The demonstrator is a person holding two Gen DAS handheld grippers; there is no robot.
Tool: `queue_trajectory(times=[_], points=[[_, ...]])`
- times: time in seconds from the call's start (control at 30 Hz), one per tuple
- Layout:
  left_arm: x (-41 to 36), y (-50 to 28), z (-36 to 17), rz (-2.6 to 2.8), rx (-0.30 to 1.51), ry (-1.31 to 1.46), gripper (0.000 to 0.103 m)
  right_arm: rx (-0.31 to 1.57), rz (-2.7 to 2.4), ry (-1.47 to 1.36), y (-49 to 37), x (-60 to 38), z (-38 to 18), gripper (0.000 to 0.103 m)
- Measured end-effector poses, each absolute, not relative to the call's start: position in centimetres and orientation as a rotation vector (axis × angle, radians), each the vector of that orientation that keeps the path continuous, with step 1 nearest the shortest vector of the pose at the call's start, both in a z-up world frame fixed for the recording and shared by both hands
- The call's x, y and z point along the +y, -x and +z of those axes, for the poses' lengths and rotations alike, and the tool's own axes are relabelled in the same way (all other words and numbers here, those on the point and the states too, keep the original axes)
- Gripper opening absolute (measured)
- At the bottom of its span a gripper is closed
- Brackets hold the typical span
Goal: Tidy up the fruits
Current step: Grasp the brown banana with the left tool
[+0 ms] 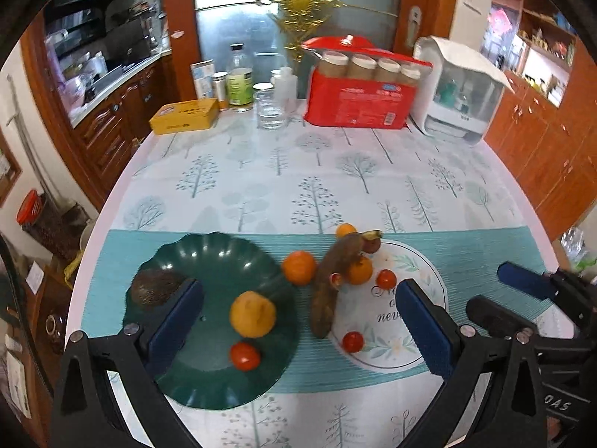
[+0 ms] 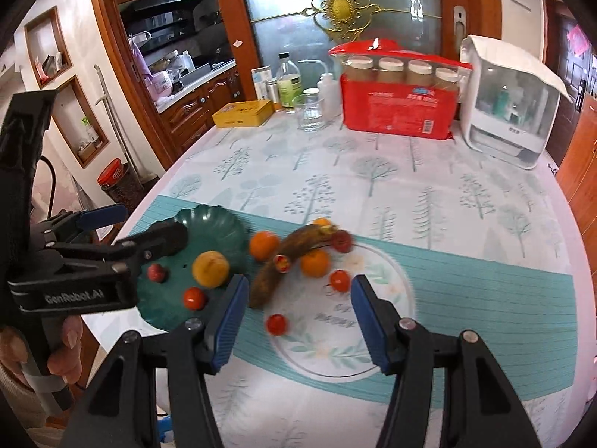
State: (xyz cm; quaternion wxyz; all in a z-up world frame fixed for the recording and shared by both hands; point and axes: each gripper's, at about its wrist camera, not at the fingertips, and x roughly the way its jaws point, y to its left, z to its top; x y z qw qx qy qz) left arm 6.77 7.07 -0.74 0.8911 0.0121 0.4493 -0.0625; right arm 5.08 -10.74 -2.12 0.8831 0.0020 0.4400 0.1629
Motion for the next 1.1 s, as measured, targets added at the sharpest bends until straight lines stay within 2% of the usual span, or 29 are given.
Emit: queue_trajectory(times=[0.27, 0.53, 0.57, 0.67, 0.97, 1.1], points=[[2.3, -10.5, -5.0, -0.291, 0.994, -0.193, 0.100, 0.928, 0.372, 0.077, -7.5, -12.5, -4.9, 0.057], [1.9, -15.4, -9.8, -0.394, 1.094, -0.248, 0.088, 1.015, 0.398, 0.078, -10.9, -12.6, -11.1, 0.057], [1.9, -16.0, -10.3, -0.408, 1.106, -0.257, 0.084, 1.028, 0.397, 0.073, -11.3, -12.6, -11.9, 0.057], [1.4, -17.3, -11.7, -0.450, 1.131, -0.301, 0.078, 1.059, 0.402, 0.057, -12.5, -12.2, -14.2, 0.054], [0.1, -19.8, -14.9, -0.602, 1.199, -0.369, 0.076, 1.090, 0.434, 0.037, -14.3, -11.2, -17.4, 0.043], [-0.3, -20.3, -15.9, -0.689, 1.230, -0.380, 0.070, 1.099, 0.462, 0.021, -14.7, -11.0, -17.9, 0.038]])
